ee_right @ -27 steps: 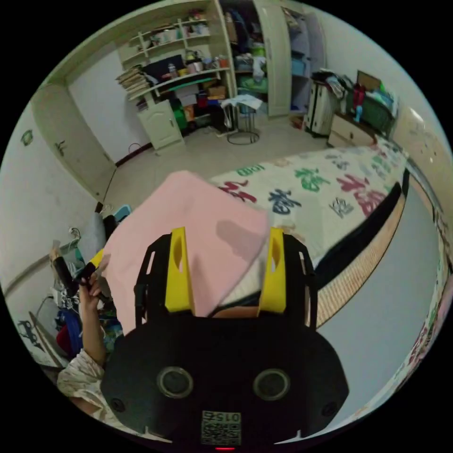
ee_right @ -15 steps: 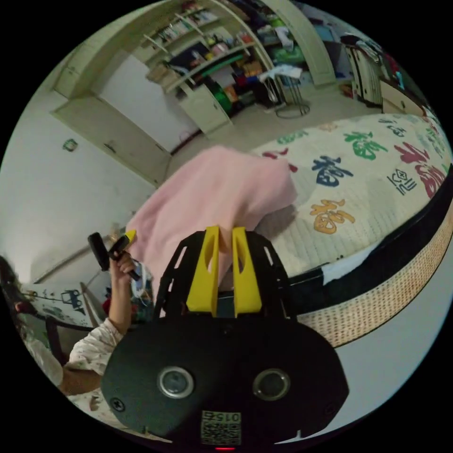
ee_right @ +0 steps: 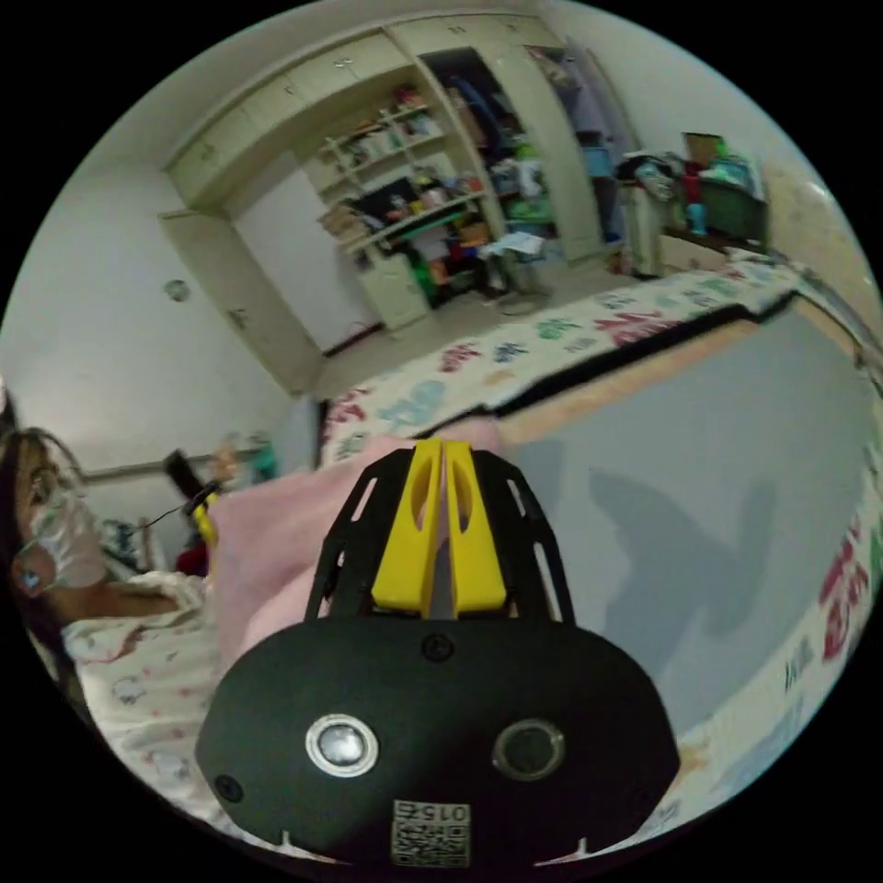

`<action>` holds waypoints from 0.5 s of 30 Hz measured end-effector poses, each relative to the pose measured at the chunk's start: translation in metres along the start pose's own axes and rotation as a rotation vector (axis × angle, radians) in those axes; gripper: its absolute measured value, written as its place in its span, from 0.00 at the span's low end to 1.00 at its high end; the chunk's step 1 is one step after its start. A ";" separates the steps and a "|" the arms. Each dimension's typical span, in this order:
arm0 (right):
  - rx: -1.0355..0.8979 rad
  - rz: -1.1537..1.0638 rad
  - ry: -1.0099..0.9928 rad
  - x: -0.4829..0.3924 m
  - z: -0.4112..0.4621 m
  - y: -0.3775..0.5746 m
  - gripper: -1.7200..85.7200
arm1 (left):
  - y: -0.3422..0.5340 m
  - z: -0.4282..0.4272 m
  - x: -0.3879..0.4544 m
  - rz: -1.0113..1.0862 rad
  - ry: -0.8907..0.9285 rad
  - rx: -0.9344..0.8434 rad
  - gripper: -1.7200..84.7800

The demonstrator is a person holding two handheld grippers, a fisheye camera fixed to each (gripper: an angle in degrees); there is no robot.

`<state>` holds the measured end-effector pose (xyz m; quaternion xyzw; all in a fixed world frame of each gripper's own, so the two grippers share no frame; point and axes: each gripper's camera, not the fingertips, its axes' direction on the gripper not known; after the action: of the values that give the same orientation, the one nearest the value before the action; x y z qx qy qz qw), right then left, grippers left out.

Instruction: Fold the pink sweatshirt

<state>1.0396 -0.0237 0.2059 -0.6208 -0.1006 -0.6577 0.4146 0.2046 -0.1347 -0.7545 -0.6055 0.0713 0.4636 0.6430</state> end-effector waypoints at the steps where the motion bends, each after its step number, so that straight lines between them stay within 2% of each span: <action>1: 0.026 -0.016 -0.009 -0.005 -0.016 0.011 0.02 | 0.017 0.018 0.000 -0.024 -0.035 -0.078 0.10; 3: 0.026 -0.125 -0.102 -0.025 -0.029 0.023 0.02 | 0.035 0.015 -0.007 -0.109 -0.143 -0.073 0.09; 5: 0.024 -0.186 -0.157 -0.048 -0.026 0.030 0.02 | 0.037 -0.015 -0.018 -0.216 -0.244 0.026 0.09; 7: -0.039 -0.232 -0.171 -0.078 0.001 0.033 0.02 | 0.026 -0.022 -0.014 -0.191 -0.236 0.099 0.09; 9: -0.130 -0.253 -0.156 -0.098 0.034 0.031 0.02 | 0.005 0.003 -0.016 -0.183 -0.189 0.074 0.09; 12: -0.283 -0.268 -0.048 -0.120 0.079 0.026 0.01 | -0.024 0.101 -0.048 -0.288 0.090 -0.086 0.06; 14: -0.353 -0.288 0.002 -0.129 0.087 0.019 0.01 | -0.024 0.212 -0.086 -0.463 0.383 -0.324 0.04; 15: -0.362 -0.289 0.006 -0.131 0.085 0.016 0.01 | -0.019 0.240 -0.097 -0.524 0.458 -0.392 0.04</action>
<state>1.0978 0.0758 0.0998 -0.6622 -0.0674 -0.7195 0.1983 0.0504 0.0213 -0.6165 -0.8021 -0.0336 0.1417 0.5792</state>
